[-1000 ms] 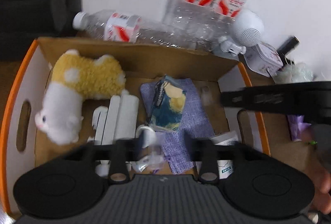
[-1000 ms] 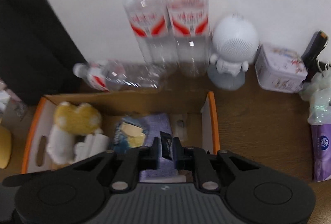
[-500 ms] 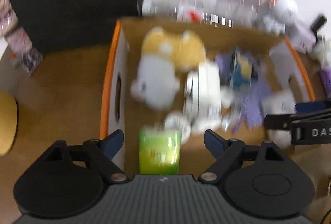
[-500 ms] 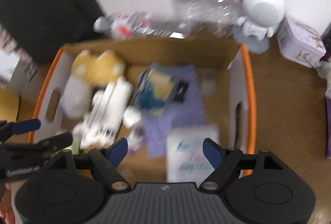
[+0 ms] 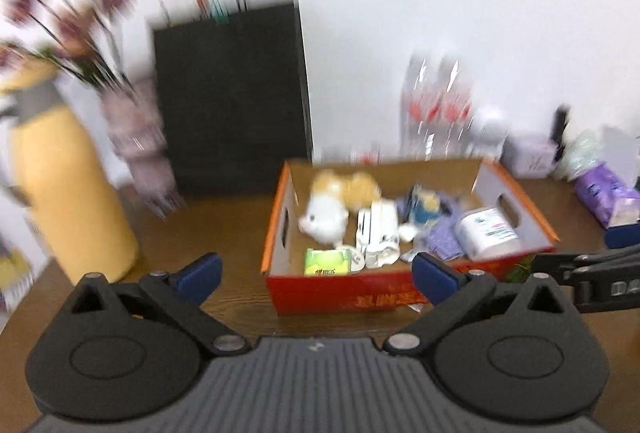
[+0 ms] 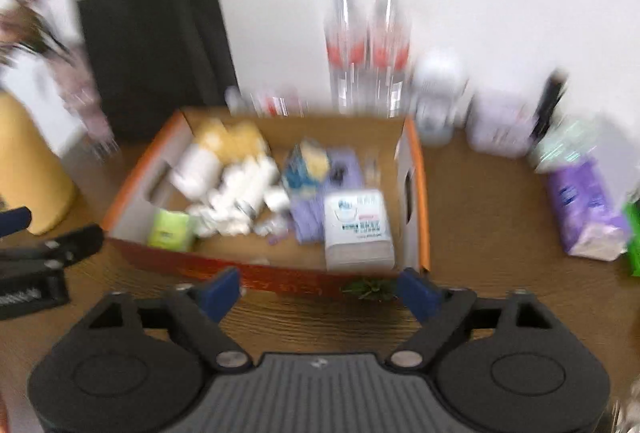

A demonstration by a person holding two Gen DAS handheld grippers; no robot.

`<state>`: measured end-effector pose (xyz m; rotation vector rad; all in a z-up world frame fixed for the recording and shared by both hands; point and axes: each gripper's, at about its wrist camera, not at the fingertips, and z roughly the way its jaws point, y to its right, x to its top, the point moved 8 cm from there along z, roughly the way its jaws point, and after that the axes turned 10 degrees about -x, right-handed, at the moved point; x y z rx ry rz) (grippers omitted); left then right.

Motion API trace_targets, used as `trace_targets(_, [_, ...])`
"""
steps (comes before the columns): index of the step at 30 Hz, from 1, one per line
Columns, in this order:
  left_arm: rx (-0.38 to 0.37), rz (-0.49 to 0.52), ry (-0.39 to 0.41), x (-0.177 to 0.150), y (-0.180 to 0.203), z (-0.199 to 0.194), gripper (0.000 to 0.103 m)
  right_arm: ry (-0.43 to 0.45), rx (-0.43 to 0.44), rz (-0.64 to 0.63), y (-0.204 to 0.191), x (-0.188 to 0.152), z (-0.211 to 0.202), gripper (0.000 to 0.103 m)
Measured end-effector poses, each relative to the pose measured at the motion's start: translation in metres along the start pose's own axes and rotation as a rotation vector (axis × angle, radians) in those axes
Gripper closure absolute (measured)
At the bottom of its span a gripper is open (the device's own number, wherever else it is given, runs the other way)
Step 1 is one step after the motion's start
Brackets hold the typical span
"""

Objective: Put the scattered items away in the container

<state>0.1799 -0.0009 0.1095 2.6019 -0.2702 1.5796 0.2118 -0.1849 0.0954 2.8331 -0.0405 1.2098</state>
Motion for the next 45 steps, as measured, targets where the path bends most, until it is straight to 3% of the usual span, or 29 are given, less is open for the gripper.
trace_targets(2, [0.047,0.059,0.092,-0.041,0.014,-0.034,0.000,0.171,0.028,0.017,0.000,-0.044,-0.038,0.000])
trace_targets(5, [0.144,0.069,0.164,-0.099,0.024,-0.070,0.000,0.306,0.009,0.003,0.000,-0.115,-0.070,0.000])
trace_targets(8, [0.125,0.066,0.219,-0.139,0.036,-0.098,0.000,0.311,-0.040,0.002,0.000,-0.169,-0.078,0.000])
trace_targets(10, [0.074,0.096,0.172,-0.145,0.043,-0.099,0.000,0.279,-0.005,-0.008,-0.003,-0.191,-0.079,0.000])
trace_targets(12, [0.030,0.048,0.092,-0.144,0.042,-0.086,0.000,0.258,0.014,-0.030,-0.006,-0.195,-0.074,0.000])
trace_targets(15, [-0.024,-0.052,-0.065,-0.151,0.037,-0.061,0.000,0.230,-0.024,-0.021,-0.007,-0.191,-0.060,0.000])
trace_targets(18, [-0.011,-0.094,-0.106,-0.157,0.031,-0.047,0.000,0.191,-0.031,-0.005,-0.007,-0.191,-0.045,0.000])
trace_targets(23, [-0.062,-0.117,-0.198,-0.163,0.032,-0.028,0.000,0.089,-0.052,0.017,-0.009,-0.204,-0.020,0.000])
trace_targets(45, [-0.063,-0.107,-0.213,-0.174,0.034,-0.024,0.000,0.061,-0.077,0.005,-0.013,-0.209,-0.008,0.000])
